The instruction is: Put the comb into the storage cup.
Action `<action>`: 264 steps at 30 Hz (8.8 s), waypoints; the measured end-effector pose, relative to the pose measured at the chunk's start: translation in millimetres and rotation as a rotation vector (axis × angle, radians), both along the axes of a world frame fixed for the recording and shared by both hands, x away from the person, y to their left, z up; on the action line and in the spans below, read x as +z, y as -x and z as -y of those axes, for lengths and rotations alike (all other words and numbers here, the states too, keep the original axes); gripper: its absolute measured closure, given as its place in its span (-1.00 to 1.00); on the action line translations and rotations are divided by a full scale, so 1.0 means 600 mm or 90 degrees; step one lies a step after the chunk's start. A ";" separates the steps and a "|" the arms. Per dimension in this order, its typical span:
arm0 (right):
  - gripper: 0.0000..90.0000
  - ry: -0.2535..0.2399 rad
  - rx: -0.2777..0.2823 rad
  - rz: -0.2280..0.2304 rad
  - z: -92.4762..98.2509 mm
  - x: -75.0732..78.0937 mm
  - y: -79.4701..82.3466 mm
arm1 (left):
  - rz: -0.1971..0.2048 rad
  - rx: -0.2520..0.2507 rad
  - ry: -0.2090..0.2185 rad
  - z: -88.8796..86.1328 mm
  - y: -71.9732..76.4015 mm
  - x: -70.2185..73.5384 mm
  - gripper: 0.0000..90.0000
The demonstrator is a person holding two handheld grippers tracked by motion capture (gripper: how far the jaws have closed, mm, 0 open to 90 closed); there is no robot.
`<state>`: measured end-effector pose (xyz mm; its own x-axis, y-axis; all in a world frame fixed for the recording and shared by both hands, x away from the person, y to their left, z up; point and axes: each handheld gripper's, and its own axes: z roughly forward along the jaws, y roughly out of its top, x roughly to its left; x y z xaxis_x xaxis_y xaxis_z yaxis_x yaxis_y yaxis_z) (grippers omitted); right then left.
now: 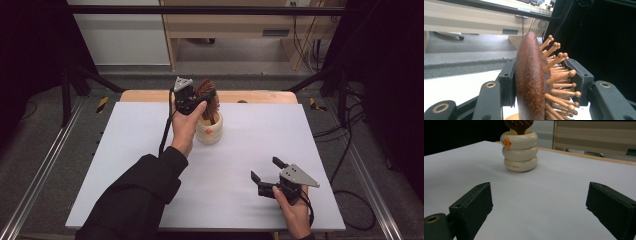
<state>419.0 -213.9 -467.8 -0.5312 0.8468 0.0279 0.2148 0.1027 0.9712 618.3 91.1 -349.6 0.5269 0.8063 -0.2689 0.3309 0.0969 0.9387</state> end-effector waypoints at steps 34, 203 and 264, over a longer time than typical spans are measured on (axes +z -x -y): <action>-0.85 0.003 0.003 -0.004 -0.002 -0.002 -0.001 | -0.032 0.017 0.005 -0.038 -0.017 -0.011 -0.03; -0.87 0.028 0.006 -0.011 -0.008 -0.010 0.003 | 0.023 0.056 0.017 -0.130 0.072 -0.045 -0.87; -0.89 0.032 0.006 -0.008 -0.012 -0.011 0.003 | 0.055 0.072 -0.021 -0.230 0.169 -0.064 -0.95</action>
<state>417.1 -206.6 -474.7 -0.5393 0.8421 -0.0071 0.2259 0.1527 0.9621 517.2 229.3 -388.1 0.4519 0.8697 -0.1985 0.2375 0.0971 0.9665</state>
